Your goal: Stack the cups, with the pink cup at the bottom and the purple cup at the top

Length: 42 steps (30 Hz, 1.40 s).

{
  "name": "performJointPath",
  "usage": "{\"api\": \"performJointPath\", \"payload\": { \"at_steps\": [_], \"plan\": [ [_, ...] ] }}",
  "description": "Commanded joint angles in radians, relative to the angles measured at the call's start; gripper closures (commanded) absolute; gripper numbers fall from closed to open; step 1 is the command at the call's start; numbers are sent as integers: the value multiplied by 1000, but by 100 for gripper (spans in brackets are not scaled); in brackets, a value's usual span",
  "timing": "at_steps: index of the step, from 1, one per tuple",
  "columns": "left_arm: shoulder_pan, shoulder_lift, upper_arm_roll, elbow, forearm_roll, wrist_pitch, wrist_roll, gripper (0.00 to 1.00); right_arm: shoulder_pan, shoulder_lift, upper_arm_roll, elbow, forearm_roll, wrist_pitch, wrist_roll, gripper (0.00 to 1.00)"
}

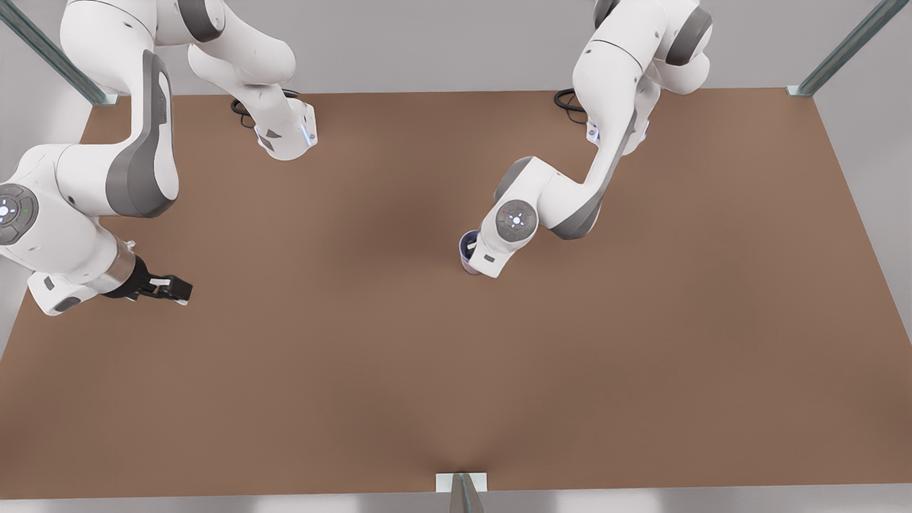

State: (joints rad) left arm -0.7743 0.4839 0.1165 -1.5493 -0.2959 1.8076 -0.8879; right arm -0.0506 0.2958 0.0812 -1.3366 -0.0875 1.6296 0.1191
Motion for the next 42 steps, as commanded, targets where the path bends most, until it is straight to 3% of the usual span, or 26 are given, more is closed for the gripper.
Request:
{"api": "performJointPath", "payload": {
  "at_steps": [1,27,32,42],
  "plan": [
    [0,-4,-1,-11,-5,35,-103,79,0,-1,0,1,0,6,-19,0],
    [-17,1,-1,-69,-5,84,-106,79,0,-1,-9,2,-1,6,-19,0],
    [-17,-2,-1,-77,-3,82,-100,61,2,-1,-9,4,-1,6,-18,0],
    [-16,-11,-1,-77,-3,73,-100,61,2,-1,-9,4,-1,6,-18,0]
  ]
}}
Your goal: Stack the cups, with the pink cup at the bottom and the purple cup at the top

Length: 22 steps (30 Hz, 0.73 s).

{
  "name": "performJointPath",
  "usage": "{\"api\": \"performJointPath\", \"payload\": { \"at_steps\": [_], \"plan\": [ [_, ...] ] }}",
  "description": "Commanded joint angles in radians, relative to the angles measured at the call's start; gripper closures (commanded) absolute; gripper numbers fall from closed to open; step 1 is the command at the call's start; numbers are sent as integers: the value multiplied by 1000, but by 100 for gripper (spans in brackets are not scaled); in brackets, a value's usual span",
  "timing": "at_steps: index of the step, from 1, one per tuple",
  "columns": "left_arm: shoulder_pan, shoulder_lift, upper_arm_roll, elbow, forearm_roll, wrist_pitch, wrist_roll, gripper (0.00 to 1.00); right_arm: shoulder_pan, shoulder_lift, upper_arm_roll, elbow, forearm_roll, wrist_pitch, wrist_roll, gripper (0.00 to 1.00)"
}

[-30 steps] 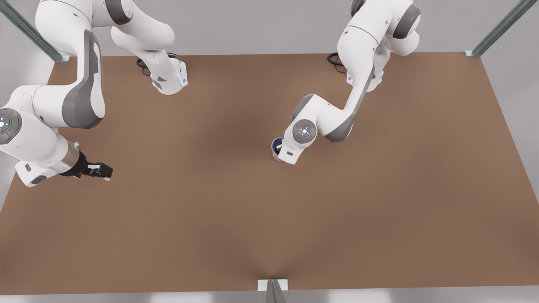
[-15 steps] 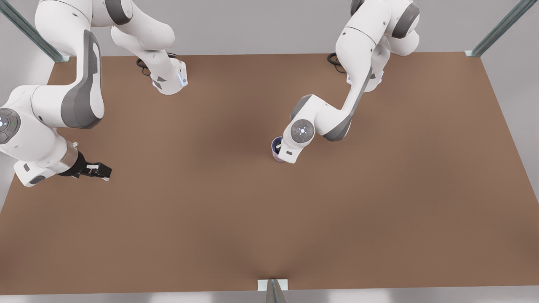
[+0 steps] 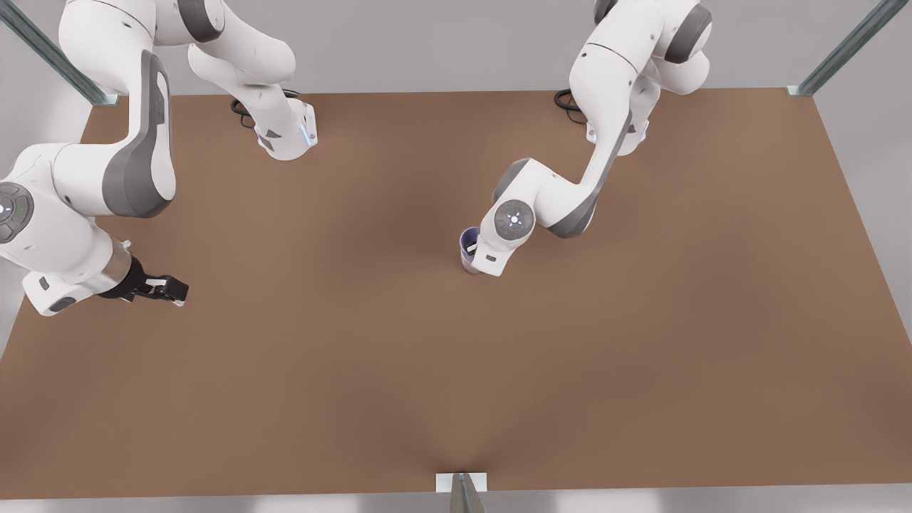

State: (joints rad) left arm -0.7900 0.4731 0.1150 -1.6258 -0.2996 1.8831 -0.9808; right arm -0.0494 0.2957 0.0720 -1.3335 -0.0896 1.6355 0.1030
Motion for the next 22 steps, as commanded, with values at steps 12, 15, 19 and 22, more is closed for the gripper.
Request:
{"api": "performJointPath", "payload": {
  "at_steps": [12,15,19,22],
  "plan": [
    [307,-67,127,356,168,-453,517,0,-1,-1,0,1,1,0,-2,0],
    [373,-143,235,320,212,-475,959,0,-1,-1,0,1,1,0,-2,0],
    [480,-238,104,192,258,-392,1053,0,-1,-1,0,1,2,0,-2,0],
    [479,-229,106,205,257,-401,1041,0,0,-1,0,1,2,0,-2,0]
  ]
}}
